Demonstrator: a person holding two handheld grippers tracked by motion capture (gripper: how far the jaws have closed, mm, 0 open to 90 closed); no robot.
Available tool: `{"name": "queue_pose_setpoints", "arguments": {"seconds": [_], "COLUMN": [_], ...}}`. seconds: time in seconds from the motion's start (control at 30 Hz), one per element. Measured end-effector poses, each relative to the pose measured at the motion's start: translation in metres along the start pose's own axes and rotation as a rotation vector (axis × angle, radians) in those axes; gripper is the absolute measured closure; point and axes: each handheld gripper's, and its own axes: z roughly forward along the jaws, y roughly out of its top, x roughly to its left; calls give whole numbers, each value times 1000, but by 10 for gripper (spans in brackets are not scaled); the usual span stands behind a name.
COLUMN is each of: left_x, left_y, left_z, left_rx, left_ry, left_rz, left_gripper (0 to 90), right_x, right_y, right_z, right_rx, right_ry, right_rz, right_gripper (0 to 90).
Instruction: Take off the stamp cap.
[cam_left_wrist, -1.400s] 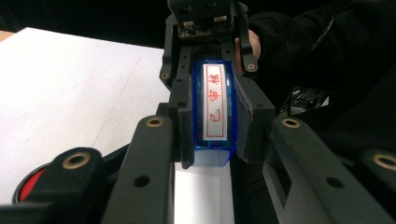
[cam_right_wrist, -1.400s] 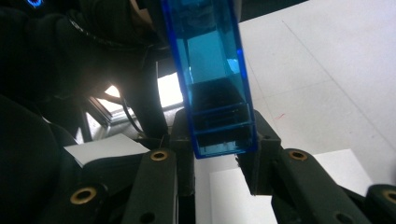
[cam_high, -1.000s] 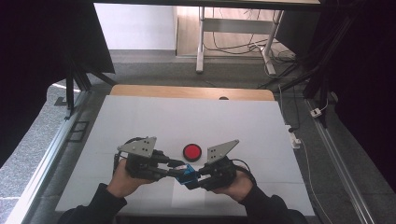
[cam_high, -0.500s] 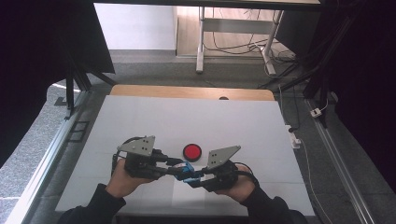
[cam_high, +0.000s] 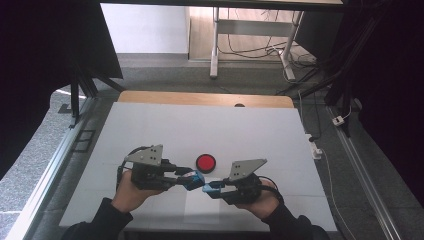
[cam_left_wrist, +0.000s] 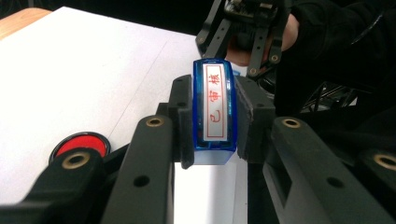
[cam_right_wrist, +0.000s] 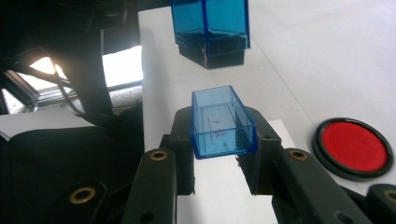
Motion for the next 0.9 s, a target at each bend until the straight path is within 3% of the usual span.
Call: {"name": "queue_pose_setpoints", "arguments": {"seconds": [0.1, 0.27, 0.53, 0.83, 0.9], "left_x": [1, 1, 1, 3, 3], "left_y": [-1, -2, -2, -3, -3], "left_z": [0, 0, 0, 1, 0], "left_rx": [4, 5, 17, 26, 24], "left_ry": [13, 31, 64, 69, 71], "left_rz": [-10, -32, -51, -60, -63], "left_gripper": [710, 709, 709, 708, 708], "right_x": [0, -1, -1, -2, -2], "right_y": [-2, -6, -13, -21, -24], "right_z": [-3, -13, -24, -38, -43], "right_rx": [-9, -31, -42, -40, -39], "right_ry": [-11, -69, -114, -164, -186], "right_rz": [7, 47, 56, 63, 87], "right_gripper": [684, 683, 684, 683, 683]}}
